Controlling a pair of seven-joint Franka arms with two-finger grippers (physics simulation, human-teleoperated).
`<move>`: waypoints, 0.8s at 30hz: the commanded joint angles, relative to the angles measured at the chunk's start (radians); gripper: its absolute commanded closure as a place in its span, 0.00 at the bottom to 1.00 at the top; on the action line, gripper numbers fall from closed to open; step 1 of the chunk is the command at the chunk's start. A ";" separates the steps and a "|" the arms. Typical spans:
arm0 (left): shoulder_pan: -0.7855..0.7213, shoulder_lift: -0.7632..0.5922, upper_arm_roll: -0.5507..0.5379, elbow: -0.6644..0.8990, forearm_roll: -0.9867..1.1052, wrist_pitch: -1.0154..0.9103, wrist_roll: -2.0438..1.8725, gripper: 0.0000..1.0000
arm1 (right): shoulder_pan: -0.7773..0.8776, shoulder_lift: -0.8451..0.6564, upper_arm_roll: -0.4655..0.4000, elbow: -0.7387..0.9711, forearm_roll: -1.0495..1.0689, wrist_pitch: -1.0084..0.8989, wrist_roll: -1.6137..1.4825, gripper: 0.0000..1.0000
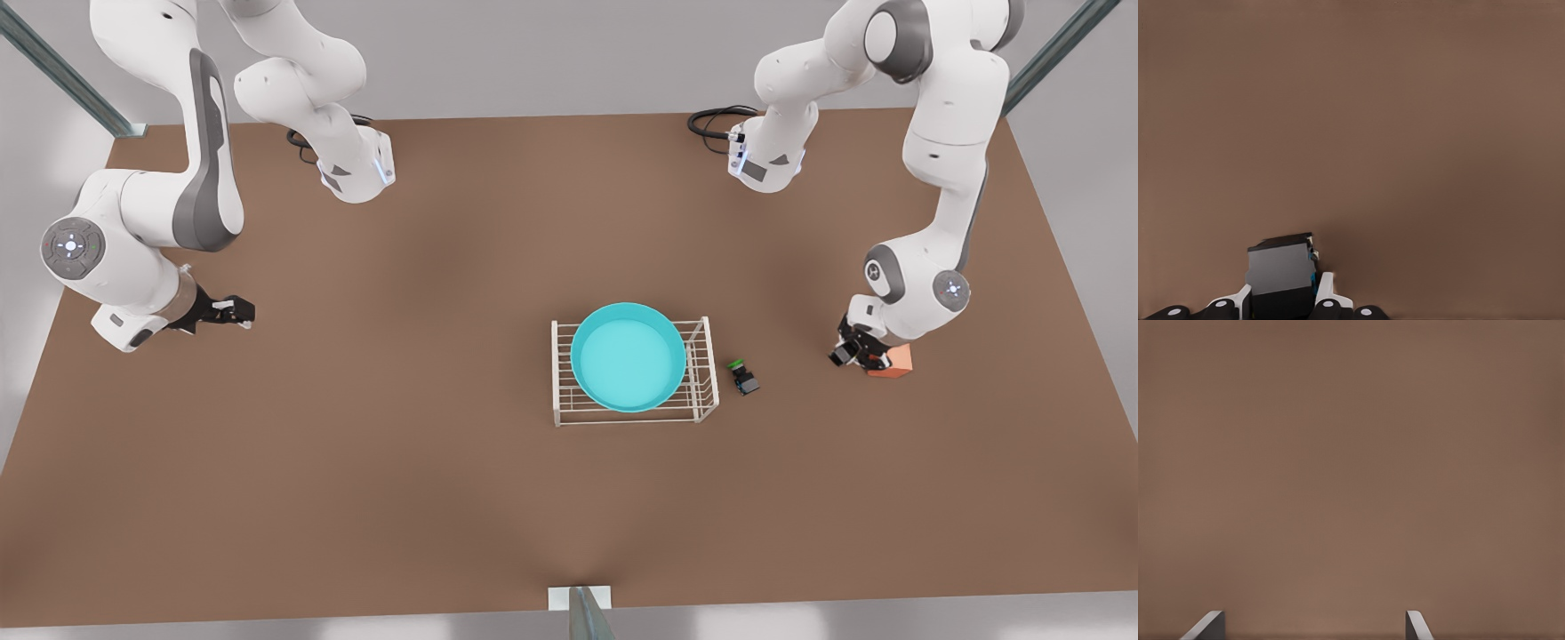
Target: Place the plate on the shelf with right arm and place the red button switch in the plate with left arm
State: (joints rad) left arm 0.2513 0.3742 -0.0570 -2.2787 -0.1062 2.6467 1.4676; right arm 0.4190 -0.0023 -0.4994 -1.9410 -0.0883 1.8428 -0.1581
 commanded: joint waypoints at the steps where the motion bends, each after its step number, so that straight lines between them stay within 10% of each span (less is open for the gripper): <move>1: -0.001 -0.026 -0.006 0.053 0.002 -0.149 -0.069 0.60 | 0.038 -0.001 0.039 0.000 0.001 0.000 -0.005 0.00; 11: -0.259 -0.069 -0.168 0.565 0.022 -0.699 -0.956 0.60 | 0.038 -0.001 0.039 0.002 0.001 0.000 -0.005 0.00; 24: -0.553 0.084 -0.257 0.688 0.172 -0.619 -1.699 0.60 | 0.037 -0.001 0.038 0.005 0.001 0.000 -0.006 0.00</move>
State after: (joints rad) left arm -0.2980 0.4592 -0.3144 -1.5916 0.0620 2.0289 0.5215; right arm 0.4080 -0.0023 -0.5010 -1.9364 -0.0883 1.8428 -0.1608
